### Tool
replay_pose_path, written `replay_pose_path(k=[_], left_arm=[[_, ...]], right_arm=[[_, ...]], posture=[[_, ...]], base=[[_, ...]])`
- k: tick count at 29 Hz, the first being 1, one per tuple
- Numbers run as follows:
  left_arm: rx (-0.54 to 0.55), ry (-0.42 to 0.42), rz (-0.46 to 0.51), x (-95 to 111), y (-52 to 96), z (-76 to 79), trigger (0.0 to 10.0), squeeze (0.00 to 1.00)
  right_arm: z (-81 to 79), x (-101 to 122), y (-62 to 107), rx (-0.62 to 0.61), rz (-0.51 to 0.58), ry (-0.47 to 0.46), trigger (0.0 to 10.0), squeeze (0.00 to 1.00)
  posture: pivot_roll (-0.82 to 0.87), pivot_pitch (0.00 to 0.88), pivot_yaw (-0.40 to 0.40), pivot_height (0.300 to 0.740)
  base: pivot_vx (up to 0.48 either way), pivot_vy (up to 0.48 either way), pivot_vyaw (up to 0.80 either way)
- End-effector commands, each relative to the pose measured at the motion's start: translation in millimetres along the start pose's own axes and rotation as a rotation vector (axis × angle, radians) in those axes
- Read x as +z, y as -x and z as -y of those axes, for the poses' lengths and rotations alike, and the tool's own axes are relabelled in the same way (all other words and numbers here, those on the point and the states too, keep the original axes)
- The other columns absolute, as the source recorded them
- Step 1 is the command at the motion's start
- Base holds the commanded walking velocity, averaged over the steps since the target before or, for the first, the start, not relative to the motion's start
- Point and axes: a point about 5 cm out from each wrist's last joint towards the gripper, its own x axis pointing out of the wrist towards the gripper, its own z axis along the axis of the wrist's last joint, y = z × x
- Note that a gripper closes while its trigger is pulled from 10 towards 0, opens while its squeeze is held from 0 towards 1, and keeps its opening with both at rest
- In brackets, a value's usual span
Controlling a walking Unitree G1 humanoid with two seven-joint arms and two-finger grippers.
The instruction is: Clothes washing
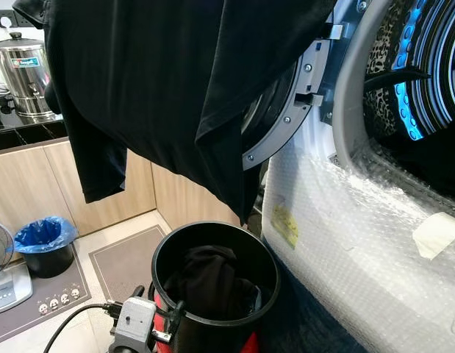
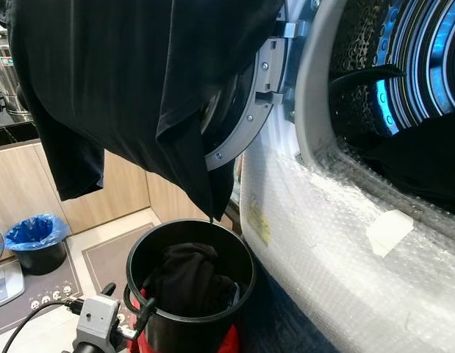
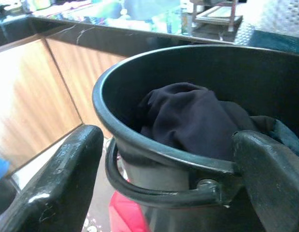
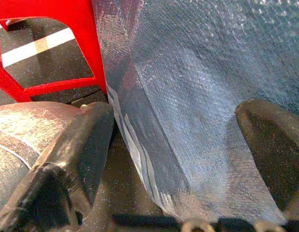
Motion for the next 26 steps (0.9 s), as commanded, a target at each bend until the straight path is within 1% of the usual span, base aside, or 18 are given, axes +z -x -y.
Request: replay_pose_path(k=[1,4,5,6,7,10,12,13,14,15,16,18,19,20,21,22,24,26], left_arm=[[-0.056,-0.032,0.023,6,-0.9,6.6,10.0,0.00],[-0.088,-0.037,0.030,9,-0.8,6.4,10.0,0.00],[-0.083,-0.043,0.037,13,-1.8,1.1,10.0,0.00],[-0.083,-0.043,0.037,13,-1.8,1.1,10.0,0.00],[-0.076,-0.033,0.045,17,-3.8,-6.1,10.0,0.00],[-0.058,-0.014,0.049,21,-6.1,-15.6,10.0,0.00],[-0.012,0.015,0.063,27,-10.9,-33.7,10.0,0.00],[-0.006,0.021,0.064,28,-11.5,-36.0,10.0,0.00],[0.026,0.036,0.067,29,-12.9,-44.9,10.0,0.00],[0.026,0.036,0.067,29,-12.9,-44.9,10.0,0.00],[0.069,0.060,0.063,30,-17.9,-63.3,10.0,0.00],[0.102,0.078,0.057,31,-21.8,-77.6,10.0,0.00],[0.111,0.089,0.052,32,-24.3,-83.3,10.0,0.00],[0.111,0.089,0.052,32,-24.3,-83.3,10.0,0.00],[0.136,0.140,0.021,33,-36.0,-101.6,10.0,0.00],[0.136,0.140,0.021,33,-36.0,-101.6,10.0,0.00],[0.187,0.225,0.011,37,-48.2,-119.4,10.0,0.00],[0.189,0.264,0.022,40,-53.1,-124.1,10.0,0.00]], right_arm=[[1.4,-3,1.4,-0.001,-0.015,-0.003,10.0,0.00],[1.0,-4,1.9,0.004,-0.018,0.000,10.0,0.00],[1.1,-5,2.3,0.006,-0.020,0.000,10.0,0.00],[1.1,-5,2.3,0.006,-0.020,0.000,10.0,0.00],[1.4,-5,2.9,0.006,-0.022,0.002,10.0,0.00],[1.6,-7,3.5,0.006,-0.025,0.003,10.0,0.00],[1.8,-8,4.7,0.006,-0.025,-0.001,10.0,0.00],[1.8,-8,4.8,0.006,-0.024,-0.001,10.0,0.00],[2.0,-10,5.9,0.006,-0.025,-0.002,10.0,0.00],[2.0,-10,5.9,0.006,-0.025,-0.002,10.0,0.00],[3.1,-12,8.1,0.006,-0.025,-0.007,10.0,0.00],[4.8,-15,11.1,0.006,-0.023,-0.012,10.0,0.00],[5.8,-17,13.2,0.008,-0.022,-0.015,10.0,0.00],[5.8,-17,13.2,0.008,-0.022,-0.015,10.0,0.00],[10.4,-24,21.0,0.010,-0.012,-0.019,10.0,0.00],[10.4,-24,21.0,0.010,-0.012,-0.019,10.0,0.00],[19.4,-28,28.7,-0.022,0.006,-0.053,10.0,0.00],[22.6,-30,32.0,-0.024,0.013,-0.054,10.0,0.00]], posture=[[0.05,0.000,-0.076,0.740],[0.05,0.000,-0.077,0.740],[0.05,0.000,-0.079,0.740],[0.05,0.000,-0.079,0.740],[0.05,0.000,-0.078,0.740],[0.05,0.000,-0.075,0.740],[0.04,0.000,-0.076,0.740],[0.04,0.000,-0.076,0.740],[0.04,0.000,-0.076,0.740],[0.04,0.000,-0.076,0.740],[0.03,0.000,-0.082,0.740],[0.03,0.000,-0.087,0.740],[0.03,0.000,-0.092,0.740],[0.03,0.000,-0.092,0.740],[0.02,0.000,-0.099,0.740],[0.02,0.000,-0.099,0.740],[0.00,0.006,-0.110,0.740],[-0.01,0.021,-0.114,0.740]], base=[[0.000,0.000,0.00],[0.000,0.000,0.00],[0.000,0.000,0.00],[0.000,0.000,0.00],[0.000,0.000,0.00],[0.000,0.000,0.00],[0.000,0.000,0.00],[0.000,0.000,0.00],[0.000,0.000,0.00],[0.000,0.000,0.00],[0.000,0.000,0.00],[0.000,0.000,0.00],[0.000,0.000,0.00],[0.000,0.000,0.00],[0.000,0.000,0.00],[0.000,0.000,0.00],[0.000,0.000,0.00],[0.000,0.000,0.00]])
